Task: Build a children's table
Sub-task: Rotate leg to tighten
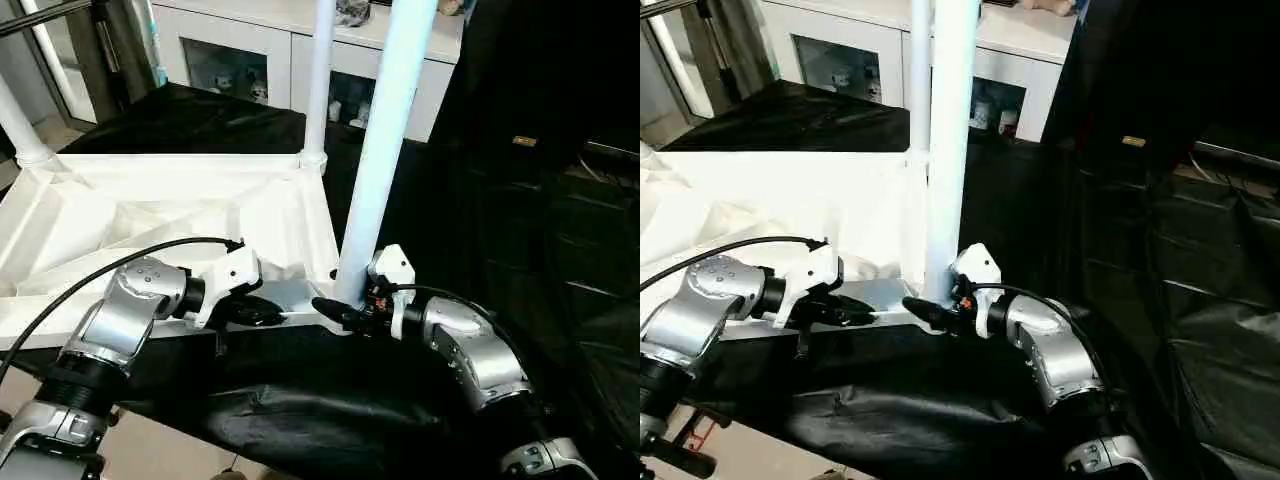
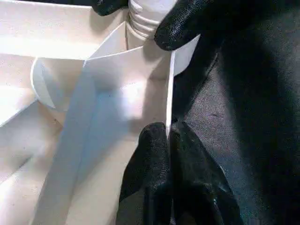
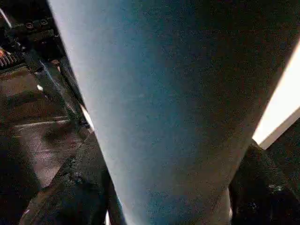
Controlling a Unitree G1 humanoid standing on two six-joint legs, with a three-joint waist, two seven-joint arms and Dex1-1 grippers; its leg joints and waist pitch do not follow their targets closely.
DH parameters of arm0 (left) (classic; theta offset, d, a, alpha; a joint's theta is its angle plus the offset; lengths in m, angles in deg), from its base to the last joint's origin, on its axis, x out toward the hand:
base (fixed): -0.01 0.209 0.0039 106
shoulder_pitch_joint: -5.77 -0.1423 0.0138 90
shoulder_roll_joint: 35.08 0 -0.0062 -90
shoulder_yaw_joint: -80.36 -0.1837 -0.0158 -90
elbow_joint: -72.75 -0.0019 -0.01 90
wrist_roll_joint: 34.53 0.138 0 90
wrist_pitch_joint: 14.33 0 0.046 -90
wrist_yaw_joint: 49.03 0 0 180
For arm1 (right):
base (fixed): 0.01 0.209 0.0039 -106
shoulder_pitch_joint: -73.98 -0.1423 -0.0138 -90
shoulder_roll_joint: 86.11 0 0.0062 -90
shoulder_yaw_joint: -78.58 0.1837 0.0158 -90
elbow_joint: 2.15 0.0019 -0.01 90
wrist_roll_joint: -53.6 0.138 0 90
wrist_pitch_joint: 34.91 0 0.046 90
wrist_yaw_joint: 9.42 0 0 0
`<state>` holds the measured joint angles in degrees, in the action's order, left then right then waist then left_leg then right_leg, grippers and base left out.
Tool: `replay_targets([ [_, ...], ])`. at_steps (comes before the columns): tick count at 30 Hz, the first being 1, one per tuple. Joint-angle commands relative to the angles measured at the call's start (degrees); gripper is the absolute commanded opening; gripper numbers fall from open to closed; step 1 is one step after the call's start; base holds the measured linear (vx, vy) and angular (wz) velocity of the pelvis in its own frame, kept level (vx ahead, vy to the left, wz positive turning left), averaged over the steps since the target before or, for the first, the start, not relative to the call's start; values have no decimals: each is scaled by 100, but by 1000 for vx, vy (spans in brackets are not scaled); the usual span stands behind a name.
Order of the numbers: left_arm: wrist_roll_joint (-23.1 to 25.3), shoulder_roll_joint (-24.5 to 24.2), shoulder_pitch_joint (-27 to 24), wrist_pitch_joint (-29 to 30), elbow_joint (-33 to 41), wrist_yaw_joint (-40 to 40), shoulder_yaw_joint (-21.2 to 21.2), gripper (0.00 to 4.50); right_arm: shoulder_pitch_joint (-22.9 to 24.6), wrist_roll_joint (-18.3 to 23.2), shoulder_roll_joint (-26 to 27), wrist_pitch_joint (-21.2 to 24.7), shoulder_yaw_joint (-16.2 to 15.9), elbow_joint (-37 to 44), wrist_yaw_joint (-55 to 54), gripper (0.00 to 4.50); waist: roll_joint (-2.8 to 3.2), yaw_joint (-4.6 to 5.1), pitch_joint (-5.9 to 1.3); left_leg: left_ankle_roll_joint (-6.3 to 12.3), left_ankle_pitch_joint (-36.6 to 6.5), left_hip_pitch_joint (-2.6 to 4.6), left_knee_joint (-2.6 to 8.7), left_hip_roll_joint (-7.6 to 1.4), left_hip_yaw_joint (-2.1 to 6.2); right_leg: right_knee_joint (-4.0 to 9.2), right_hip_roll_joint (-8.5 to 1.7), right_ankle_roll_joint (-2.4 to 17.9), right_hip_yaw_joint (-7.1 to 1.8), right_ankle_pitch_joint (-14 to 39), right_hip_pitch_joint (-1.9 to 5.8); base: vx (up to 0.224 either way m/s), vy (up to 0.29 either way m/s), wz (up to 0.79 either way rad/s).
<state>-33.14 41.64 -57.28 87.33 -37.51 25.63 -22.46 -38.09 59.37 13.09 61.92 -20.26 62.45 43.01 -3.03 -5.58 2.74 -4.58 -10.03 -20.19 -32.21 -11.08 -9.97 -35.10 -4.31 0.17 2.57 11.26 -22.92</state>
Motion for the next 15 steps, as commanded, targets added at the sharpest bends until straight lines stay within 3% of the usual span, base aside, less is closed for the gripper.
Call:
replay_targets([
  [1, -106, 261, 31, 49, 145, -118, -218, 0, -52, 22, 253, 45, -366, -56, 175, 270, 79, -38, -331, 100, -1051, 39, 357, -189, 33, 309, -359, 1409, -221, 223, 290, 0, 0, 0],
  [4, -32, 423, 58, 146, 37, -532, -130, 0, -132, -345, 476, 25, -272, -418, -815, 269, 79, -24, -313, 5, -1152, 34, 376, -189, 38, 329, -372, 1379, -223, 464, 277, 0, 0, 0],
  [5, 77, 546, 120, 219, -80, -879, -90, 0, -182, -462, 563, 50, -217, -584, -1211, 269, 73, 0, -300, -105, -1388, 46, 394, -190, 50, 368, -383, 1290, -232, 923, 270, 0, 0, 0],
  [6, 168, 678, 187, 278, -206, -1219, -44, 0, -236, -541, 655, 92, -143, -745, -1593, 269, 80, 8, -290, -144, -1441, 62, 399, -190, 40, 389, -382, 1268, -241, 1050, 245, 0, 0, 0],
  [7, 306, 979, 316, 402, -445, -1900, 63, 0, -369, -598, 872, 232, 87, -1076, -2402, 269, 79, 8, -284, -206, -1564, 78, 405, -191, 55, 409, -389, 1220, -242, 1301, 239, 0, 0, 0],
  [9, 324, 1078, 352, 440, -511, -2080, 96, 0, -419, -606, 939, 278, 158, -1182, -2650, 268, 73, -7, -289, -239, -1653, 99, 403, -184, 60, 441, -396, 1119, -247, 1554, 226, 0, 0, 0],
  [12, 397, 1357, 447, 586, -674, -2567, 147, 0, -577, -692, 1070, 286, 199, -1465, -3130, 268, 97, -40, -302, -197, -1581, 78, 401, -184, 56, 435, -385, 1017, -255, 1430, 215, 0, 0, 0],
  [15, 465, 1633, 565, 572, -848, -2969, 148, 0, -743, -727, 1184, 79, 157, -1723, -3189, 268, 69, -79, -312, -135, -1490, 61, 383, -172, 43, 430, -380, 985, -253, 1272, 229, 0, 0, 0],
])
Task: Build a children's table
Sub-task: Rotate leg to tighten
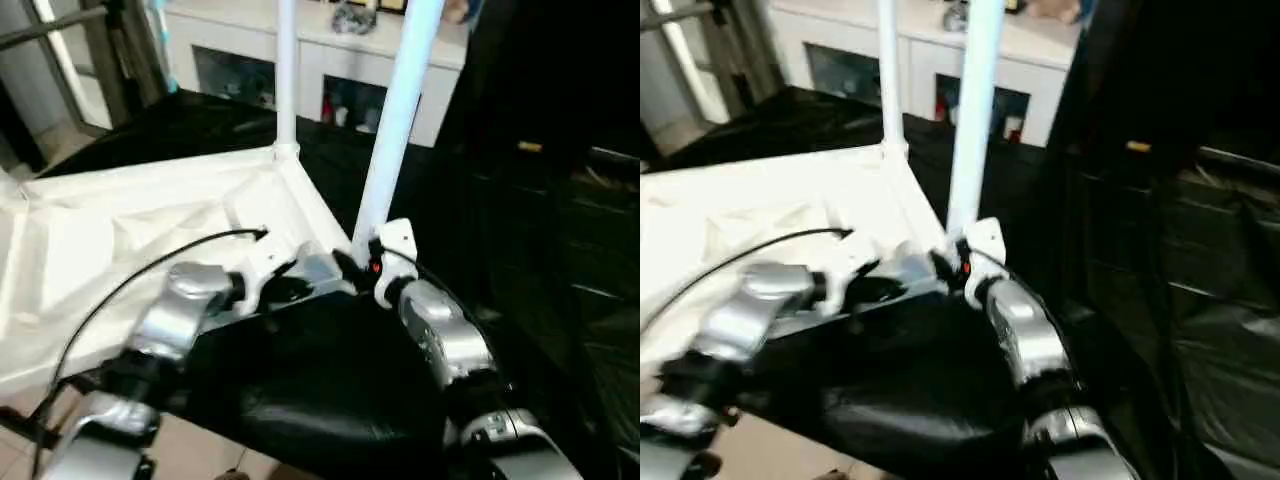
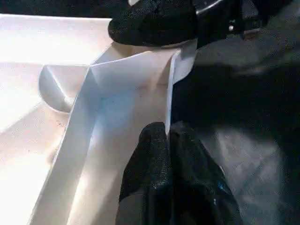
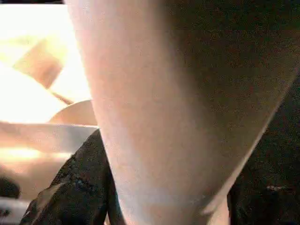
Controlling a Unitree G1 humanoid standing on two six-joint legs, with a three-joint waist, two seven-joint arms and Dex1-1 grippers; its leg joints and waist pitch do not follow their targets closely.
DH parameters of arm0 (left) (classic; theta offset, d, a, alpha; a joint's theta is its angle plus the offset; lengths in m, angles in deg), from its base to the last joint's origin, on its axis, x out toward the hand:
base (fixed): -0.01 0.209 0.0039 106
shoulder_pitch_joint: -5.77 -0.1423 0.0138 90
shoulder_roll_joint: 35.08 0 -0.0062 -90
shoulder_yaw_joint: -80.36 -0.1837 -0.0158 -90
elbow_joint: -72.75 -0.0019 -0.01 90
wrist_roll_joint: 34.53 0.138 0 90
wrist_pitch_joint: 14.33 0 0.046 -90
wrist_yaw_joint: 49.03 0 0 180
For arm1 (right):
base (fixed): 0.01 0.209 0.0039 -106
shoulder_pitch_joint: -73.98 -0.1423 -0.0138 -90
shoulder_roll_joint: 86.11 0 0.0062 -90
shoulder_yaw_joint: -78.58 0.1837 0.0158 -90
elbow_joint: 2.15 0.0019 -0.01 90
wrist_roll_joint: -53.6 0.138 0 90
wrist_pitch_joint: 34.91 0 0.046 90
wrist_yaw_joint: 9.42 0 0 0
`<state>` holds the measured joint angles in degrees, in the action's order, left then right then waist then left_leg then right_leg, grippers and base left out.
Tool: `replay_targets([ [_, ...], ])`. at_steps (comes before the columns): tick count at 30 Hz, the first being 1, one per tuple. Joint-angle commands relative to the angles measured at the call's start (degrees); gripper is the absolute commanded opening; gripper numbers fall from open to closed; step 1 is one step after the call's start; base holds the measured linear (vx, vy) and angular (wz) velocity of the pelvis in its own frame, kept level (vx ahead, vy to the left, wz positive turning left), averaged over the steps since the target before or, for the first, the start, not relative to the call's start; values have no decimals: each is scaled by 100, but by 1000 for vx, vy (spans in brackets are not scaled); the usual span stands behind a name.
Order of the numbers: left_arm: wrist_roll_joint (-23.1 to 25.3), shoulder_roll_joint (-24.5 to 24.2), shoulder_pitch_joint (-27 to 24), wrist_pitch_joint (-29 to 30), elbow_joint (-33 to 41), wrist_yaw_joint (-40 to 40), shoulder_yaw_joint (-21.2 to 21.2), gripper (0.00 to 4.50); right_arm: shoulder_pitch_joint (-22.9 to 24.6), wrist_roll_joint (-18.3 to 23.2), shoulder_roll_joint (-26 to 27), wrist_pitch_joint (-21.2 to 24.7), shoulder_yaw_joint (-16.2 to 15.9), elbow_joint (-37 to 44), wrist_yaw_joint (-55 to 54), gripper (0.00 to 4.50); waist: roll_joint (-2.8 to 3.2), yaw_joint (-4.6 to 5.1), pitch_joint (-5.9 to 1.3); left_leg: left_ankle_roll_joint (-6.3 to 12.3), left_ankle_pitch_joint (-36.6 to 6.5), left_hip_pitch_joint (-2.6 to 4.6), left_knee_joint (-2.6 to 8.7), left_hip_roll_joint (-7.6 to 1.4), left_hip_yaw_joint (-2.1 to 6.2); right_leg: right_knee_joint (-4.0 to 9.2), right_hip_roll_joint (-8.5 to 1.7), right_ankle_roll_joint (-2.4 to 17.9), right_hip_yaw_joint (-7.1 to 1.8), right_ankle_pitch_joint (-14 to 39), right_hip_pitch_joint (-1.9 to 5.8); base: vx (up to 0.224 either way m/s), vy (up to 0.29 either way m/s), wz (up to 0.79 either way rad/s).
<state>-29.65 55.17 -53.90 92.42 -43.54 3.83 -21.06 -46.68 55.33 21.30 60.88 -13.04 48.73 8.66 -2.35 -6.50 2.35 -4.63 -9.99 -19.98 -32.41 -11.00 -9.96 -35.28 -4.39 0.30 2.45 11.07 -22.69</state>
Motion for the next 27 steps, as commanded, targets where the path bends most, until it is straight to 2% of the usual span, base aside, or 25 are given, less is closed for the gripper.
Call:
replay_targets([
  [1, 119, 325, 250, 27, -269, -805, -3, 0, 87, -336, 374, 117, -585, -403, 285, 268, 0, -8, -273, -87, -1441, 24, 401, -175, 40, 453, -378, 943, -243, 1291, 212, 0, 0, 0],
  [3, 103, 406, 291, -66, -302, -773, -31, 0, 48, -224, 403, 38, -574, -447, 588, 268, 4, -22, -283, -43, -1391, 14, 400, -172, 43, 456, -381, 878, -239, 1340, 217, 0, 0, 0],
  [5, 72, 381, 303, -208, -279, -583, -87, 0, 38, -89, 395, -8, -546, -374, 883, 338, 30, -33, -286, -23, -1388, 11, 407, -178, 48, 452, -371, 870, -234, 1286, 212, 0, 0, 0],
  [8, -17, 179, 250, -378, -156, -112, -189, 0, 77, -128, 193, -286, -786, -199, 1247, 340, 35, -14, -292, -34, -1489, -2, 420, -187, 64, 451, -372, 866, -221, 1285, 223, 0, 0, 0],
  [9, -36, 142, 240, -406, -134, -25, -201, 0, 93, -131, 150, -330, -832, -155, 1340, 340, 61, -21, -292, -38, -1478, 3, 418, -185, 65, 454, -372, 874, -220, 1264, 220, 0, 0, 0],
  [11, -118, -61, 171, -563, -18, 473, -285, 0, 203, -4, -70, -378, -945, 109, 1945, 340, 42, 3, -303, -25, -1392, -19, 411, -180, 62, 430, -365, 925, -220, 1079, 241, 0, 0, 0],
  [12, -118, -61, 171, -563, -18, 473, -285, 0, 203, -4, -70, -378, -945, 109, 1945, 340, 32, -17, -314, 50, -1292, -23, 390, -177, 56, 411, -360, 936, -221, 880, 261, 0, 0, 0],
  [13, -184, -240, 102, -672, 79, 888, -359, 0, 295, 119, -243, -337, -991, 343, 2363, 340, 40, -6, -329, 111, -1114, -17, 376, -177, 51, 376, -355, 1025, -221, 542, 263, 0, 0, 0],
  [15, -213, -311, 76, -714, 113, 1055, -384, 0, 327, 152, -313, -330, -999, 425, 2506, 340, 34, 9, -339, 231, -854, -30, 348, -172, 35, 330, -340, 1158, -213, 68, 276, 0, 0, 0],
  [16, -313, -456, 13, -778, 208, 1420, -443, 0, 400, 218, -469, -291, -994, 599, 2836, 340, 33, 6, -343, 287, -804, -22, 337, -171, 32, 323, -342, 1234, -205, -51, 280, 0, 0, 0],
  [19, -384, -599, -42, -872, 287, 1718, -502, 0, 477, 300, -647, -214, -1011, 779, 3189, 340, 45, 4, -336, 346, -840, -13, 338, -190, 26, 322, -345, 1326, -197, -16, 266, 0, 0, 0],
  [20, -395, -629, -48, -899, 289, 1770, -508, 0, 499, 316, -696, -194, -1015, 826, 3299, 340, 56, -13, -307, 298, -1034, -6, 359, -204, 21, 348, -337, 1341, -196, 273, 250, 0, 0, 0],
  [24, -509, -740, -71, -944, 309, 2071, -490, 0, 710, 528, -1113, 152, -1229, 1317, 4154, 340, 56, -64, -290, 168, -1351, 19, 386, -231, 25, 385, -346, 1242, -201, 724, 239, 0, 0, 0],
  [27, -511, -745, -65, -937, 311, 2103, -480, 0, 772, 527, -1248, 180, -1326, 1442, 4349, 340, 44, -101, -292, 141, -1361, 15, 379, -226, 22, 391, -366, 1220, -211, 805, 236, 0, 0, 0],
])
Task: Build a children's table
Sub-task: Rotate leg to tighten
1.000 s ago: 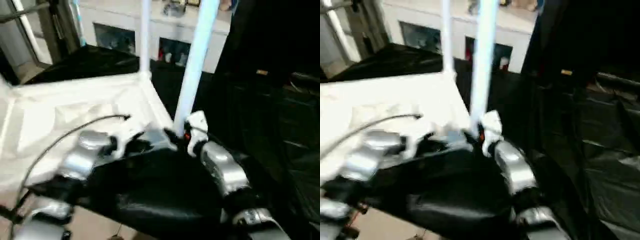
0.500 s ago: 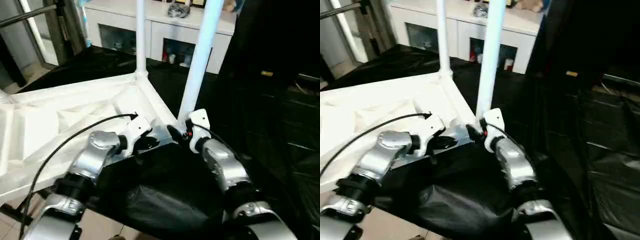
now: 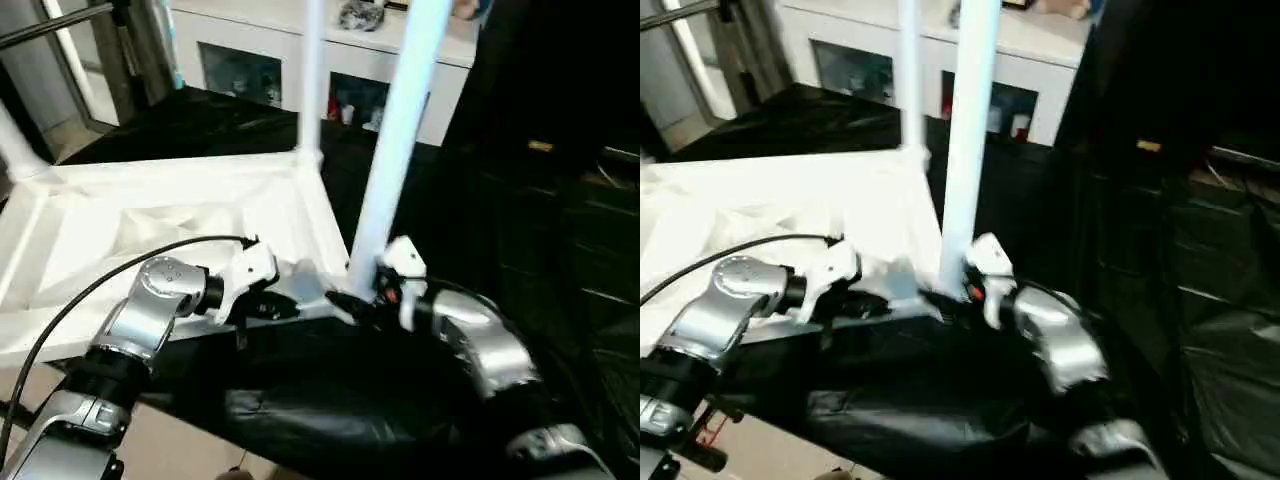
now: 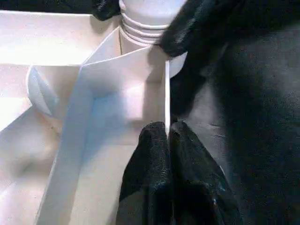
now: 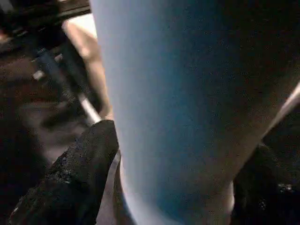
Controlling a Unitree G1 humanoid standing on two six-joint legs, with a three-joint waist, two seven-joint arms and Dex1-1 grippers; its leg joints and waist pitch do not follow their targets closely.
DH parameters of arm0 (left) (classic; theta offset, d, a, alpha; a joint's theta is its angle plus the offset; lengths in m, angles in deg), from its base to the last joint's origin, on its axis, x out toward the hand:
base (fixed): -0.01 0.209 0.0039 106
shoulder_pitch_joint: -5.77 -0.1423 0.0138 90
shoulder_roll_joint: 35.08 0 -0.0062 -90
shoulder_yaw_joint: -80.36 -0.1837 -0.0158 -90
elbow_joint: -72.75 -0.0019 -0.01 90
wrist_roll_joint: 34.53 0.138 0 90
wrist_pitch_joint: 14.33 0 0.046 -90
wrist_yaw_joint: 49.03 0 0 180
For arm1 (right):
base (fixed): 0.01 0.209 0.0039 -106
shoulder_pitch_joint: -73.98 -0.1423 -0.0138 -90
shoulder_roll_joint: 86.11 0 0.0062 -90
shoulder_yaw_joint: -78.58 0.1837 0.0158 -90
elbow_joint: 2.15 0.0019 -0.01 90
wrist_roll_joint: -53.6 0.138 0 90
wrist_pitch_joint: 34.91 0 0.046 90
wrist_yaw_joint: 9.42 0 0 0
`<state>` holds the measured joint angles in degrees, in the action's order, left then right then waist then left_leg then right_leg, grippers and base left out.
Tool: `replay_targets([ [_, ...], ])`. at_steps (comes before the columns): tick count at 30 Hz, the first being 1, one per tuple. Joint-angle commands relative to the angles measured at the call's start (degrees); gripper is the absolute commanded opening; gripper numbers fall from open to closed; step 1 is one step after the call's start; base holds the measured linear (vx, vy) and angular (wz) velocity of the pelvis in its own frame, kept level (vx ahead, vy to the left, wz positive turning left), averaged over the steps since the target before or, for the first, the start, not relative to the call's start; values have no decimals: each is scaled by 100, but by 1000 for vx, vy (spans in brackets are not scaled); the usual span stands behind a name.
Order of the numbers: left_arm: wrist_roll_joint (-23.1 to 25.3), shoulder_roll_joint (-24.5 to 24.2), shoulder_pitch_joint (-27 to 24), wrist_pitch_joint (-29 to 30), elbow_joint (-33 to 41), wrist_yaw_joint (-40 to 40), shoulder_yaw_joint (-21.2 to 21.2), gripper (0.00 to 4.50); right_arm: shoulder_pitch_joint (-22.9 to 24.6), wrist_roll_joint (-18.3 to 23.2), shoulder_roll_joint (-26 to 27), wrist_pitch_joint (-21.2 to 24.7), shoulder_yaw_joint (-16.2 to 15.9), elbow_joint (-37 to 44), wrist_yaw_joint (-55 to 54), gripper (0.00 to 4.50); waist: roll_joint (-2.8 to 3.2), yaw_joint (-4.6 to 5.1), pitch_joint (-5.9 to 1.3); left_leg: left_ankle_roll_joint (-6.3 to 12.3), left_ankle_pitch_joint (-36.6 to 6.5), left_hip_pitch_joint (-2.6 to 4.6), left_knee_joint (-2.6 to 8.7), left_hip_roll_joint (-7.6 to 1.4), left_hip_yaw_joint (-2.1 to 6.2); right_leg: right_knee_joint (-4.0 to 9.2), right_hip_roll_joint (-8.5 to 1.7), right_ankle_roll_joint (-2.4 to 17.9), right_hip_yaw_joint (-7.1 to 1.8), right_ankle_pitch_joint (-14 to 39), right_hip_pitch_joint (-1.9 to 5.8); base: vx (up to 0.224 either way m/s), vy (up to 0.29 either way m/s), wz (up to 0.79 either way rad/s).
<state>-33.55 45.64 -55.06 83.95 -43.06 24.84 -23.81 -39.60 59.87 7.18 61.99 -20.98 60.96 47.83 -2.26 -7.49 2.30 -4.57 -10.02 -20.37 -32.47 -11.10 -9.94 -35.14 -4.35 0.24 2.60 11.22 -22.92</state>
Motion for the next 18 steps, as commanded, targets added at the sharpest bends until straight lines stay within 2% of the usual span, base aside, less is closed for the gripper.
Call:
replay_targets([
  [1, -123, 201, 51, -94, 263, 26, -200, 0, 99, 63, 106, 119, -569, 290, 550, 340, 27, -22, -288, 134, -1319, 50, 381, -212, 20, 381, -373, 1214, -230, 796, 261, 0, 0, 0],
  [3, -136, 153, 51, -105, 252, 77, -212, 0, 166, 77, -14, 231, -649, 433, 792, 340, 23, -61, -299, 147, -1218, 54, 371, -213, 19, 363, -369, 1195, -229, 695, 260, 0, 0, 0],
  [4, -142, 147, 54, -116, 242, 87, -212, 0, 175, 88, -21, 272, -645, 463, 814, 326, 25, -75, -299, 163, -1179, 52, 370, -209, 17, 359, -362, 1215, -225, 638, 260, 0, 0, 0],
  [6, -144, 143, 55, -127, 233, 101, -210, 0, 189, 109, -12, 322, -629, 503, 833, 326, 20, -74, -299, 152, -1169, 45, 369, -208, 19, 355, -365, 1228, -220, 625, 260, 0, 0, 0],
  [13, -148, 146, 45, -116, 222, 140, -205, 0, 274, 195, 20, 534, -688, 673, 855, 273, 28, -73, -296, 81, -1265, 49, 384, -209, 30, 373, -375, 1175, -221, 808, 256, 0, 0, 0],
  [18, -59, 312, 124, -44, 74, -281, -117, 0, 293, 116, 353, 659, -441, 517, 172, 267, 24, -61, -288, 50, -1278, 42, 392, -199, 32, 377, -370, 1162, -222, 825, 252, 0, 0, 0],
])
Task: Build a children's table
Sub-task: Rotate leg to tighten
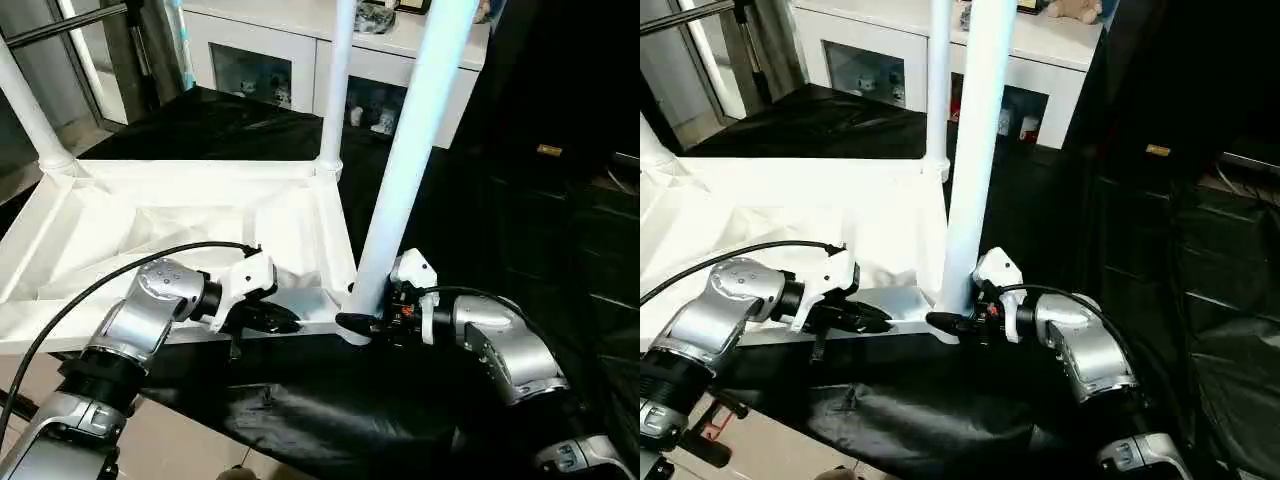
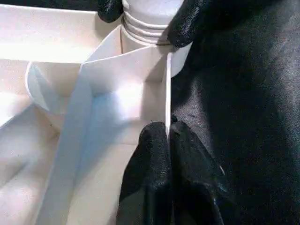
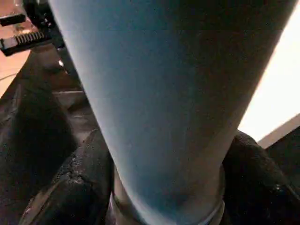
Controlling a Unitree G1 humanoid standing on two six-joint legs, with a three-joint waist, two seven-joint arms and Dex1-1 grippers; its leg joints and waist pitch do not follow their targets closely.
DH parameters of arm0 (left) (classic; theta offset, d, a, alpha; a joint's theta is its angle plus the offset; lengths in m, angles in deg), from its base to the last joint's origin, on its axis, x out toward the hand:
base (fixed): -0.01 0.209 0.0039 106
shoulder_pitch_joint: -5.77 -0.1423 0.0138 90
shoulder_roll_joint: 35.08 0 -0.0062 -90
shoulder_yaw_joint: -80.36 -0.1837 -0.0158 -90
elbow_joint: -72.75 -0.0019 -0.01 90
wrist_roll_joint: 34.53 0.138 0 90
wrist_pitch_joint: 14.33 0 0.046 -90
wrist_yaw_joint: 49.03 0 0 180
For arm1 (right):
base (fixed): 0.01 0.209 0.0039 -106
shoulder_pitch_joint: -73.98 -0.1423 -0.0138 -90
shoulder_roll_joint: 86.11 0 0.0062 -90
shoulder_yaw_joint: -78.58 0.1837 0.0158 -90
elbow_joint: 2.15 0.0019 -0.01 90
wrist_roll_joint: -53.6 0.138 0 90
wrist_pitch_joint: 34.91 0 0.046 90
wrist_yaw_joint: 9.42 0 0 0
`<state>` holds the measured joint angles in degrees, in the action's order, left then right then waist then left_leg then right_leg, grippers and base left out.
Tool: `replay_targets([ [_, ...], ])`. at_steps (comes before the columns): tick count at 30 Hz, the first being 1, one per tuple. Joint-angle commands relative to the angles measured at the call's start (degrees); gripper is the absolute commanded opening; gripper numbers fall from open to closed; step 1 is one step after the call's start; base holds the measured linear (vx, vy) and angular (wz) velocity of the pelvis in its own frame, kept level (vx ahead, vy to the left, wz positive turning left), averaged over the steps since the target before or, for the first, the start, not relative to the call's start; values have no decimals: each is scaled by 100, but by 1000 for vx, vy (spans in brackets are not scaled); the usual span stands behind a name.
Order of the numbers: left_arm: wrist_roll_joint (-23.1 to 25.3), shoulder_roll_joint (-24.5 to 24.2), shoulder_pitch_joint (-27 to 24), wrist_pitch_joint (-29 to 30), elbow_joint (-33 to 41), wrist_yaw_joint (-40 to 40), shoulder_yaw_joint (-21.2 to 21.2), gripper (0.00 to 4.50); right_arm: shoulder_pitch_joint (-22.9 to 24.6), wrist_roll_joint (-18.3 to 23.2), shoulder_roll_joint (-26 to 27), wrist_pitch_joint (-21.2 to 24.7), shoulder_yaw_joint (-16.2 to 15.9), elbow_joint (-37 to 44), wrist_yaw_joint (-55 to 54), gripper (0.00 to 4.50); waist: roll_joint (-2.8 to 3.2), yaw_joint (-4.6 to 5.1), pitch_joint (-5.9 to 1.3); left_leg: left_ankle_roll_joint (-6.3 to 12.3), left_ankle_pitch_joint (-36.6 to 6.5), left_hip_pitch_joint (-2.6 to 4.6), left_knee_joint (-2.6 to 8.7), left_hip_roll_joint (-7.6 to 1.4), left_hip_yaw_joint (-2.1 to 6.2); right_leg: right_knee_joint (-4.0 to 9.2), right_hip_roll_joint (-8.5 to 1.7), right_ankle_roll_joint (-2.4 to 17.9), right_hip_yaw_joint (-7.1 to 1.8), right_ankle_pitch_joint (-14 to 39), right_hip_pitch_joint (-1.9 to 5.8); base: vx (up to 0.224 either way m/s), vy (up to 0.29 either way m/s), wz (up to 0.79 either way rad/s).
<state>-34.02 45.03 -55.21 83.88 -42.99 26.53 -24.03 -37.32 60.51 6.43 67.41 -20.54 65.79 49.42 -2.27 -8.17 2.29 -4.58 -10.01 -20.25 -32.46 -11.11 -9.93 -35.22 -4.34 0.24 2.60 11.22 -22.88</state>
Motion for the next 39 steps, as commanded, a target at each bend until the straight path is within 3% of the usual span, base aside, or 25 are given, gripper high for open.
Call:
replay_targets([
  [1, -3, 385, 147, -39, 53, -485, -89, 0, 61, 37, 446, 115, -474, 16, -39, 267, 29, 15, -270, 7, -1418, 43, 408, -201, 37, 417, -379, 1123, -227, 1065, 234, 0, 0, 0],
  [2, 166, 581, 276, -70, -207, -1024, -28, 0, -57, -234, 691, 81, -344, -363, -858, 266, 28, 20, -263, -17, -1507, 47, 416, -200, 42, 432, -384, 1092, -228, 1225, 233, 0, 0, 0],
  [3, 196, 618, 301, -55, -255, -1124, -20, 0, -88, -291, 737, 85, -319, -450, -1030, 266, 40, 45, -227, -118, -1727, 67, 442, -195, 42, 484, -388, 1010, -236, 1674, 188, 0, 0, 0],
  [4, 221, 648, 320, -43, -293, -1203, -13, 0, -112, -337, 774, 87, -300, -518, -1166, 266, 39, 43, -237, -214, -1917, 98, 447, -193, 74, 519, -423, 886, -234, 2160, 193, 0, 0, 0],
  [6, 428, 993, 545, 97, -658, -1987, 30, 0, -483, -672, 1196, 265, 14, -1376, -2766, 266, 41, 61, -232, -294, -2005, 127, 464, -192, 86, 550, -418, 777, -245, 2391, 155, 0, 0, 0],
  [8, 454, 1092, 600, 112, -735, -2165, 47, 0, -572, -687, 1301, 345, 111, -1556, -3090, 265, 41, 89, -227, -366, -2127, 123, 473, -174, 106, 567, -420, 696, -236, 2632, 149, 0, 0, 0],
  [9, 456, 1237, 677, 157, -813, -2371, 71, 0, -668, -704, 1434, 372, 188, -1722, -3420, 265, 39, 91, -239, -343, -2136, 118, 475, -180, 112, 578, -432, 625, -238, 2671, 155, 0, 0, 0],
  [12, 483, 1491, 802, 192, -953, -2727, 122, 0, -801, -750, 1619, 220, 166, -1909, -3580, 265, 56, 90, -244, -299, -2163, 116, 474, -187, 98, 577, -412, 661, -248, 2356, 133, 0, 0, 0],
  [14, 484, 1551, 822, 175, -980, -2759, 128, 0, -803, -681, 1671, 152, 146, -1884, -3348, 321, 40, 68, -249, -242, -2148, 123, 465, -181, 84, 581, -410, 662, -258, 2269, 132, 0, 0, 0],
  [17, 482, 1635, 842, 64, -1016, -2719, 109, 0, -808, -511, 1756, 79, 164, -1828, -2939, 345, 42, 54, -257, -183, -1971, 74, 476, -189, 86, 547, -404, 691, -253, 2002, 170, 0, 0, 0],
  [20, 459, 1585, 799, -6, -986, -2561, 73, 0, -790, -557, 1693, -86, 43, -1773, -2798, 381, 48, 48, -265, -178, -1879, 69, 471, -193, 79, 527, -404, 743, -256, 1796, 174, 0, 0, 0],
  [23, 395, 1421, 673, -92, -854, -2188, 14, 0, -658, -433, 1499, -238, -180, -1482, -2196, 381, 57, 34, -273, -130, -1830, 55, 470, -198, 81, 520, -404, 756, -251, 1635, 206, 0, 0, 0],
  [28, 279, 1077, 462, -309, -598, -1415, -69, 0, -334, -148, 1085, -198, -422, -758, -1005, 381, 29, 33, -311, 103, -1187, 10, 408, -183, 51, 403, -376, 1007, -239, 592, 267, 0, 0, 0],
  [32, 119, 736, 293, -433, -336, -724, -144, 0, -130, 62, 613, 6, -612, -202, -118, 381, 32, 18, -320, 223, -912, 8, 375, -188, 35, 339, -348, 1150, -217, 62, 302, 0, 0, 0],
  [35, 21, 607, 221, -481, -216, -394, -167, 0, -52, 139, 409, 116, -674, 23, 290, 381, 41, -7, -304, 269, -1037, 28, 368, -208, 5, 358, -358, 1233, -215, 218, 276, 0, 0, 0],
  [39, -72, 455, 151, -382, -67, -88, -179, 0, 42, 190, 140, 269, -778, 317, 770, 381, 36, -32, -263, 127, -1424, 36, 425, -233, 25, 426, -380, 1098, -226, 1046, 254, 0, 0, 0],
])
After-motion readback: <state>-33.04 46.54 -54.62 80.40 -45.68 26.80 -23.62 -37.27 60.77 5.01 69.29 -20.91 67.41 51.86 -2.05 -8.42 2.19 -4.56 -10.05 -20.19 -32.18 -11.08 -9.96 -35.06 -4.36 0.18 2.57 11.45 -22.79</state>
